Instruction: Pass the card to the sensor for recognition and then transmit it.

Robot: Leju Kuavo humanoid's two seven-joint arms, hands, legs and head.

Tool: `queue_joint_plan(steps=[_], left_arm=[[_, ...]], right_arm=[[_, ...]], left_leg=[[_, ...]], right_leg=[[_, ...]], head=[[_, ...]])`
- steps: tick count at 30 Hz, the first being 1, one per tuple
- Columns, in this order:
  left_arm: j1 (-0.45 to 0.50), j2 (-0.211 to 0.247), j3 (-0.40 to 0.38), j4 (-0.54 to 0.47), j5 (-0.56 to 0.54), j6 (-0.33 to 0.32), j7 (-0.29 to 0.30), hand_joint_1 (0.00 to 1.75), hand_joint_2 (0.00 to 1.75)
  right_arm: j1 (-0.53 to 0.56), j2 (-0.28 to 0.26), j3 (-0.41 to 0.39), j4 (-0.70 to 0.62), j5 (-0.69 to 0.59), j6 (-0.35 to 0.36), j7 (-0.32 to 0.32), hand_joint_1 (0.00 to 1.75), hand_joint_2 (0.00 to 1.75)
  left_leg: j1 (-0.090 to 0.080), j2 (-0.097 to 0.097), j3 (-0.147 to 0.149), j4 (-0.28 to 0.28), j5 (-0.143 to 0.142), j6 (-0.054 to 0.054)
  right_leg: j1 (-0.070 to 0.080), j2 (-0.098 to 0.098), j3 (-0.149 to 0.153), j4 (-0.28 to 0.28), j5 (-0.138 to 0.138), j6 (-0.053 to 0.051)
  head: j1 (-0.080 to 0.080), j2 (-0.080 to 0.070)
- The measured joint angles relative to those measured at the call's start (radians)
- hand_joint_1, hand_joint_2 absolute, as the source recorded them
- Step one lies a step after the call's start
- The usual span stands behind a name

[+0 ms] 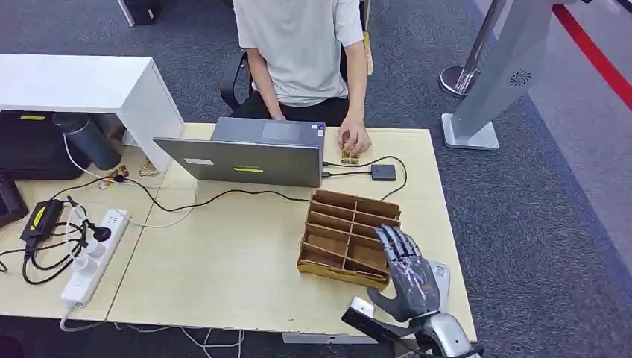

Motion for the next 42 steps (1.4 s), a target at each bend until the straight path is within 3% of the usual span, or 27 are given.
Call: queue_joint_plan(steps=[42], left_arm=[[0.0, -0.003, 0.0, 0.0, 0.001, 0.006, 0.002, 0.0, 1.75]], right_arm=[[0.025, 0.022, 0.0, 0.026, -0.001, 0.005, 0.0, 0.0, 1.75]], left_leg=[[0.0, 0.0, 0.0, 0.0, 0.0, 0.0]], right_leg=[[0.0, 0.0, 0.0, 0.0, 0.0, 0.0]], head=[[0.0, 0.0]])
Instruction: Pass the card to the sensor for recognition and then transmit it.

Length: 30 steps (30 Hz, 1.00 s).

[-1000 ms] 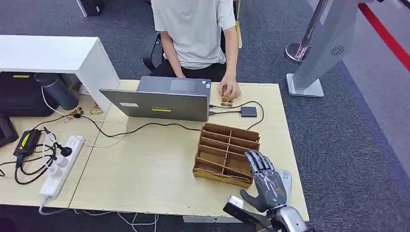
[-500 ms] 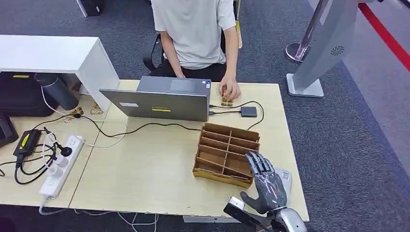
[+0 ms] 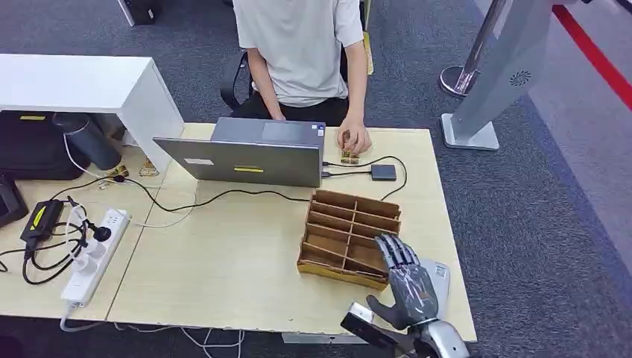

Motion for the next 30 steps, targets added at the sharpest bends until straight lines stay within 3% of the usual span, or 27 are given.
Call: queue_joint_plan(steps=[19, 20, 30], left_arm=[[0.0, 0.0, 0.0, 0.0, 0.0, -0.003, 0.0, 0.0, 1.75], [0.0, 0.0, 0.0, 0.0, 0.0, -0.003, 0.0, 0.0, 1.75], [0.0, 0.0, 0.0, 0.0, 0.001, -0.003, -0.003, 0.0, 1.75]], right_arm=[[-0.002, 0.027, 0.017, -0.014, 0.01, 0.018, 0.0, 0.0, 1.75], [-0.002, 0.027, 0.017, -0.014, 0.01, 0.017, 0.0, 1.75, 1.75], [-0.008, 0.026, 0.015, 0.001, -0.011, 0.013, -0.014, 1.75, 1.75]], left_leg=[[0.0, 0.0, 0.0, 0.0, 0.0, 0.0], [0.0, 0.0, 0.0, 0.0, 0.0, 0.0], [0.0, 0.0, 0.0, 0.0, 0.0, 0.0]], right_leg=[[0.0, 0.0, 0.0, 0.0, 0.0, 0.0], [0.0, 0.0, 0.0, 0.0, 0.0, 0.0], [0.0, 0.0, 0.0, 0.0, 0.0, 0.0]], head=[[0.0, 0.0], [0.0, 0.0], [0.0, 0.0]])
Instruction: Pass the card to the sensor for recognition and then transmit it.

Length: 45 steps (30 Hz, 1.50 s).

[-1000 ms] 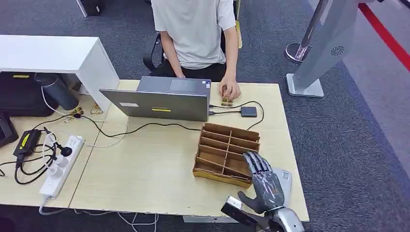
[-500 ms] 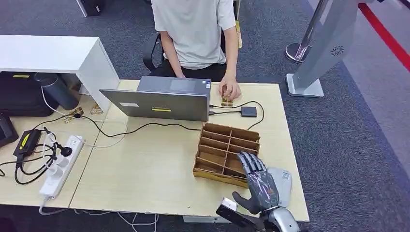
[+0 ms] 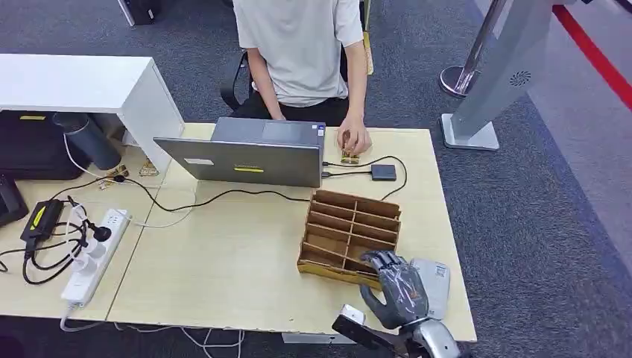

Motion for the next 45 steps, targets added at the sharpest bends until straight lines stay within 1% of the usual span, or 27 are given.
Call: queue_joint_plan(steps=[13, 16, 20, 23, 27, 32, 39, 42, 45], left_arm=[[0.001, 0.0, 0.0, 0.0, 0.001, -0.002, 0.001, 0.0, 1.75], [0.001, 0.0, 0.0, 0.0, -0.003, -0.006, -0.01, 0.0, 1.75], [0.004, 0.004, 0.0, 0.0, -0.006, -0.018, -0.031, 0.0, 1.75], [0.003, 0.007, 0.0, 0.0, -0.011, -0.028, -0.029, 0.0, 1.75], [-0.001, 0.007, 0.0, 0.0, -0.013, -0.031, -0.017, 0.0, 1.75], [-0.002, 0.007, 0.0, 0.0, -0.019, -0.031, -0.014, 0.0, 1.75], [-0.005, 0.006, 0.0, 0.0, -0.029, -0.031, -0.008, 0.0, 1.75], [-0.005, 0.006, 0.0, 0.0, -0.031, -0.031, -0.007, 0.0, 1.75], [-0.007, 0.006, -0.001, 0.0, -0.041, -0.031, -0.006, 0.0, 1.75]], right_arm=[[0.007, -0.02, -0.024, -0.004, -0.051, -0.006, -0.003, 1.75, 1.75], [0.01, -0.024, -0.033, -0.005, -0.057, -0.006, -0.008, 1.75, 1.75], [0.013, -0.027, -0.038, -0.016, -0.073, 0.009, -0.001, 1.75, 1.75], [0.013, -0.027, -0.045, -0.027, -0.101, 0.027, -0.002, 1.75, 1.75], [-0.001, -0.027, -0.063, -0.048, -0.108, 0.037, -0.002, 1.75, 1.75], [-0.05, -0.027, -0.084, -0.077, -0.113, 0.051, -0.001, 1.75, 1.75], [-0.159, -0.024, -0.101, -0.093, -0.132, 0.073, 0.002, 1.75, 1.75], [-0.209, -0.021, -0.108, -0.093, -0.148, 0.093, 0.005, 1.75, 1.75], [-0.285, -0.013, -0.107, -0.086, -0.153, 0.129, 0.03, 1.75, 1.75]], left_leg=[[0.0, 0.0, 0.0, 0.0, 0.0, 0.0], [0.0, 0.0, 0.0, 0.0, 0.0, 0.0], [0.0, 0.0, 0.0, 0.0, 0.0, 0.0], [0.0, 0.0, 0.0, 0.0, 0.0, 0.0], [0.0, 0.0, 0.0, 0.0, 0.0, 0.0], [0.0, 0.0, 0.0, 0.0, 0.0, 0.0], [0.0, 0.0, 0.001, 0.001, 0.0, 0.0], [0.0, 0.0, 0.001, 0.001, 0.0, 0.0], [0.0, 0.001, 0.0, 0.001, 0.001, 0.0]], right_leg=[[0.0, 0.0, 0.0, 0.0, 0.0, 0.0], [0.0, 0.0, 0.0, 0.0, 0.0, 0.0], [0.0, 0.0, 0.0, 0.0, 0.0, 0.0], [0.0, 0.0, 0.0, 0.0, 0.0, 0.0], [0.0, 0.0, 0.0, 0.0, 0.0, 0.0], [0.0, 0.0, 0.001, 0.0, 0.0, 0.0], [0.0, 0.001, 0.001, 0.0, 0.001, 0.0], [0.0, 0.001, 0.001, 0.0, 0.001, 0.0], [0.0, 0.002, 0.0, 0.001, 0.001, -0.001]], head=[[0.0, 0.0], [0.0, 0.0], [0.0, 0.0], [0.0, 0.0], [0.0, 0.0], [0.0, 0.0], [0.0, 0.0], [0.0, 0.0], [0.0, 0.0]])
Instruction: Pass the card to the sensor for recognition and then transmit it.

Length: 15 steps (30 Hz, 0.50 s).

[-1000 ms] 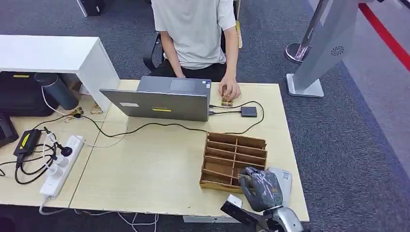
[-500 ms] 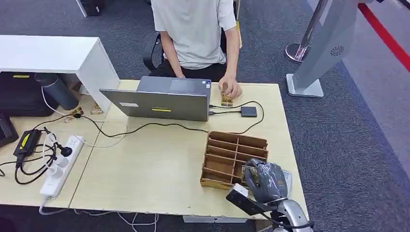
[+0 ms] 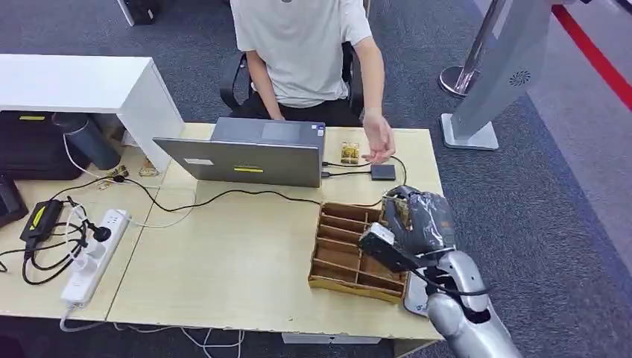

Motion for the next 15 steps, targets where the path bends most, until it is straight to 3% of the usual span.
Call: queue_joint_plan(steps=[5, 12, 15], left_arm=[[-0.001, 0.0, 0.0, 0.0, -0.01, 0.005, 0.001, 0.0, 1.75], [-0.002, -0.009, 0.0, 0.0, -0.017, 0.031, 0.021, 0.0, 1.75], [-0.003, -0.009, 0.0, 0.0, -0.018, 0.027, 0.027, 0.0, 1.75]], right_arm=[[-0.167, 0.022, 0.007, 0.063, 0.052, 0.007, 0.049, 1.75, 1.75], [-0.328, 0.056, -0.003, 0.193, 0.104, -0.097, 0.063, 1.75, 1.75], [-0.37, 0.066, -0.004, 0.246, 0.125, -0.103, 0.067, 1.75, 1.75]], left_leg=[[0.0, 0.0, 0.0, 0.0, 0.001, 0.001], [0.0, 0.0, 0.0, 0.0, 0.001, 0.001], [0.0, 0.0, 0.0, 0.0, 0.001, 0.001]], right_leg=[[0.0, 0.0, 0.0, 0.0, 0.001, 0.0], [0.0, 0.0, 0.0, 0.0, 0.001, 0.0], [0.0, 0.0, 0.0, 0.0, 0.001, 0.0]], head=[[0.0, 0.0], [0.0, 0.0], [0.0, 0.0]])
